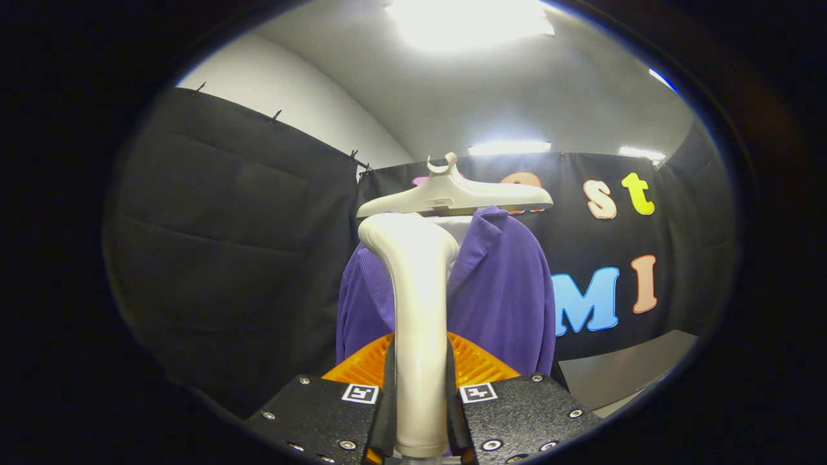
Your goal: Iron the clothes twice with a garment steamer, once on the left side and once on the right side.
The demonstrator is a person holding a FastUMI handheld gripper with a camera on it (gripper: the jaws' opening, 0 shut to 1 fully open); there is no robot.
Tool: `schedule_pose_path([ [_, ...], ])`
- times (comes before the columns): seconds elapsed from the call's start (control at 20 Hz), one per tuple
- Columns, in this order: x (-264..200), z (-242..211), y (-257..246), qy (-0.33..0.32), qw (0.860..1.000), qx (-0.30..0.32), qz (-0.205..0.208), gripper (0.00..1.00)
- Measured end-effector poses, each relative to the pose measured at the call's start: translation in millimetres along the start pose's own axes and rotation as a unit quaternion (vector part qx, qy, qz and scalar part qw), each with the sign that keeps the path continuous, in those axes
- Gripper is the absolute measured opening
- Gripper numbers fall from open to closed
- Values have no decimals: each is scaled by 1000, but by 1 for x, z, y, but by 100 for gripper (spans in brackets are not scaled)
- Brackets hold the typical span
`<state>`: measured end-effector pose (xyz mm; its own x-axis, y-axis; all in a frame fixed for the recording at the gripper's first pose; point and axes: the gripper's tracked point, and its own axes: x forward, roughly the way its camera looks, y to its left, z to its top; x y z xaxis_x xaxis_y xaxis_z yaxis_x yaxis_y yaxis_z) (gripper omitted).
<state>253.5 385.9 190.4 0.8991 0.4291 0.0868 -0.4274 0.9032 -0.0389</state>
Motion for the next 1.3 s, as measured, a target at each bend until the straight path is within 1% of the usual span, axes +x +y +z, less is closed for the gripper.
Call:
schedule_pose_path([
  [0.15,21,-9,14,17,1000,-12,-5,31],
  [0.25,34,-30,24,38,999,-20,2,33],
  [0.4,34,-65,35,68,997,-22,8,32],
  [0.6,21,-118,40,110,994,-25,8,32],
  [0.8,8,-156,45,138,990,-29,10,33],
  [0.95,-7,-186,51,177,984,-20,20,33],
  [1.3,-36,-251,50,235,971,-29,16,33],
])
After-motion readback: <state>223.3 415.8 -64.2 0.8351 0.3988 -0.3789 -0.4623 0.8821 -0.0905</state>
